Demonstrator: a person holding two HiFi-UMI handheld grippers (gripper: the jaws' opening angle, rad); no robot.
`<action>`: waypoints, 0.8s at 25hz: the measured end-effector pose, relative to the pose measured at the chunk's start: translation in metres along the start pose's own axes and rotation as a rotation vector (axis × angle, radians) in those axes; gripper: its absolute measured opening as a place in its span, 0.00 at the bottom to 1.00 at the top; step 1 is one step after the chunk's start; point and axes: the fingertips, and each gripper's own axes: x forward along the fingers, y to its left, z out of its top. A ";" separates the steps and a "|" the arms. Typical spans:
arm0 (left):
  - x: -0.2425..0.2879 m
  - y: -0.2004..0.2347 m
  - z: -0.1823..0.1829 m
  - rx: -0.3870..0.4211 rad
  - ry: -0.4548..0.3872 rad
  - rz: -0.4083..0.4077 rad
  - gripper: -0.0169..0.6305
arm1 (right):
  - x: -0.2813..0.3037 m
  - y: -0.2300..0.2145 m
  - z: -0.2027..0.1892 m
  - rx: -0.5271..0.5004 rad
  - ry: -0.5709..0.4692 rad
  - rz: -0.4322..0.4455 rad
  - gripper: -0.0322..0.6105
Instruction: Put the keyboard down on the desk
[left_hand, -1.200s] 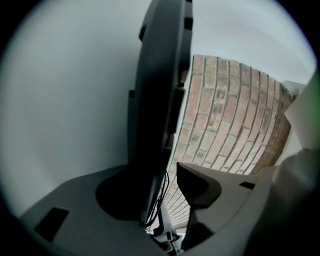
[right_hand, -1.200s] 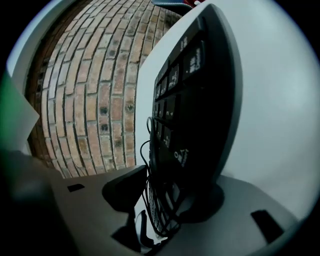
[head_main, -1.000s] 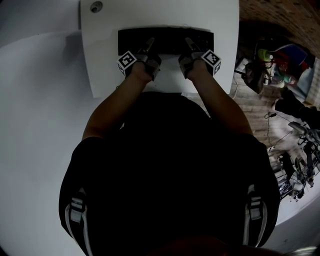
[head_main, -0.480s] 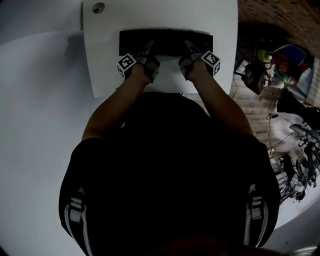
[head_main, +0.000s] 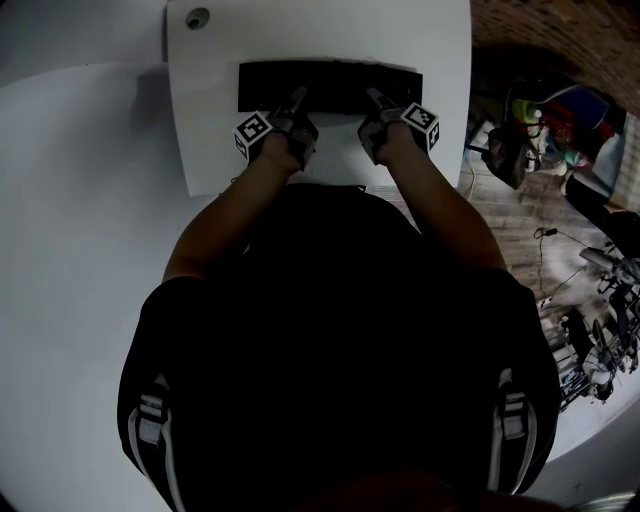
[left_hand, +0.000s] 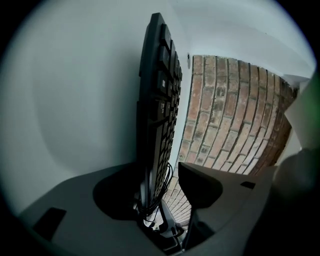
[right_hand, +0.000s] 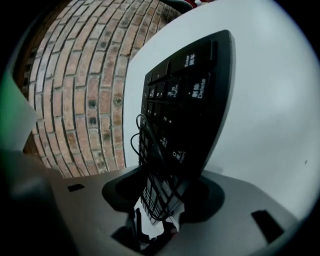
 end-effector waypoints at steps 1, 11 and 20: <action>-0.001 0.000 -0.001 0.000 -0.001 0.002 0.41 | -0.002 -0.002 -0.001 -0.001 0.000 -0.003 0.38; -0.017 0.005 -0.003 -0.002 -0.022 0.022 0.43 | -0.018 -0.013 -0.005 0.006 0.013 -0.036 0.38; -0.019 0.009 -0.003 0.030 -0.026 0.053 0.44 | -0.030 -0.023 -0.006 -0.003 0.055 -0.099 0.38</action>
